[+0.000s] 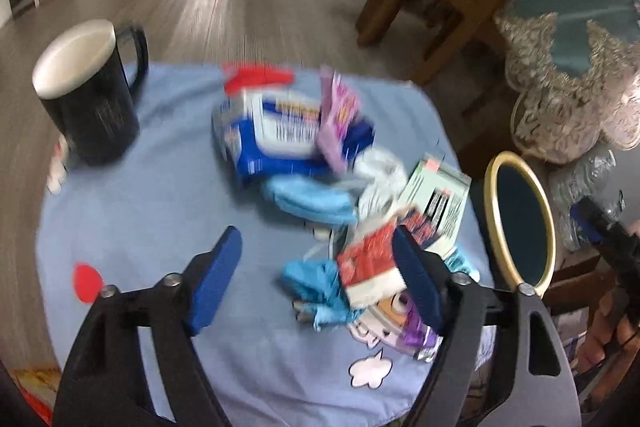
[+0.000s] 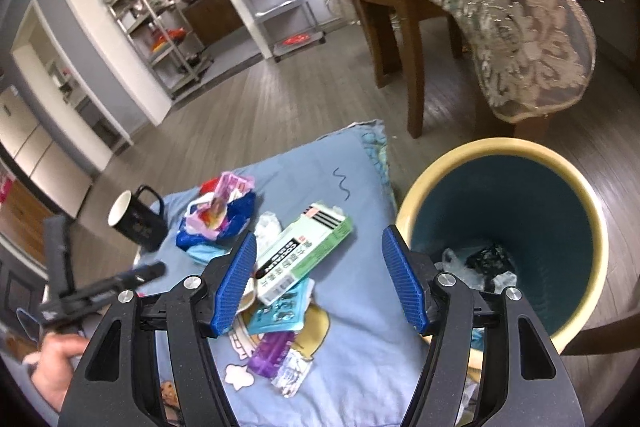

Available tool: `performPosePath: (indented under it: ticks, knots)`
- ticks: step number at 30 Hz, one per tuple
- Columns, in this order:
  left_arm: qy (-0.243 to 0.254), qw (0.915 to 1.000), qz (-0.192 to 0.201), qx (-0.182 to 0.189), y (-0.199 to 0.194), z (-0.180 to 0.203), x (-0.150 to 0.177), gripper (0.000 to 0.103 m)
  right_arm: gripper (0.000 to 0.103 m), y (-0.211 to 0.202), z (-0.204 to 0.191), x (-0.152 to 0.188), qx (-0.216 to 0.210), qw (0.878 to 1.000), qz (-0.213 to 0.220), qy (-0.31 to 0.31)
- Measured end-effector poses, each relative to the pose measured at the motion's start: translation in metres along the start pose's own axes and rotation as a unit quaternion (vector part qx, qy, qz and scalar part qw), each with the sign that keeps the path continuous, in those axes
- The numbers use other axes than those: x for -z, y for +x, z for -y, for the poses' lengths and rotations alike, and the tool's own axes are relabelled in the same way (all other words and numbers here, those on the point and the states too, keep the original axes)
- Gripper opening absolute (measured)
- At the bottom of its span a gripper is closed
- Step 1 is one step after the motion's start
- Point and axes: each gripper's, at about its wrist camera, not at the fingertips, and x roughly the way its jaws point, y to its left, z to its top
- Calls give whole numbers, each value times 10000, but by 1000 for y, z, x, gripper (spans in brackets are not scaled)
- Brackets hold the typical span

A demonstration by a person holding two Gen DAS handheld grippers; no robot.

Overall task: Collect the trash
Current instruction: 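Grasp the blue glove with the left gripper while the right gripper approaches the red wrapper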

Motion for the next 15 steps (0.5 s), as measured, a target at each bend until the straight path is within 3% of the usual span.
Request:
performPosePath:
  ticks: [7,10,12,15]
  knots:
    - [-32,9977,-665,-98,45,-2,18,57,66,8,-13,3,5,9997,-129,-186]
    - [-49,9962,-867,-61,56,-2,24,41,66,11,-14,4,21,9996,-184,-226]
    - [-62,9960,-886,-89,59,-3,27,23,66,12,-17,4,20,9995,-209,-242]
    - [-156,9964,-835,-75,54,-7,30,15,66,15,-21,6,-2,9992,-256,-303]
